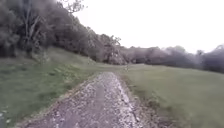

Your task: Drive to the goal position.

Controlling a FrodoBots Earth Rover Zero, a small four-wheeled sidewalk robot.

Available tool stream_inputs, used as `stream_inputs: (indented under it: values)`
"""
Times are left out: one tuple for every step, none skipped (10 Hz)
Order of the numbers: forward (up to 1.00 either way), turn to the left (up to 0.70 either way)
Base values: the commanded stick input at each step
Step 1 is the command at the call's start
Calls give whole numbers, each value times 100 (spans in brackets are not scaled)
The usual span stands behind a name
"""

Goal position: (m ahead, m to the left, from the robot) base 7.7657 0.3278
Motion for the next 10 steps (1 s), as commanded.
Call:
stream_inputs:
  values:
    - [100, 0]
    - [100, 0]
    - [100, 0]
    - [100, 0]
    - [100, 0]
    - [100, 0]
    - [100, 0]
    - [100, 0]
    - [100, 0]
    - [100, 0]
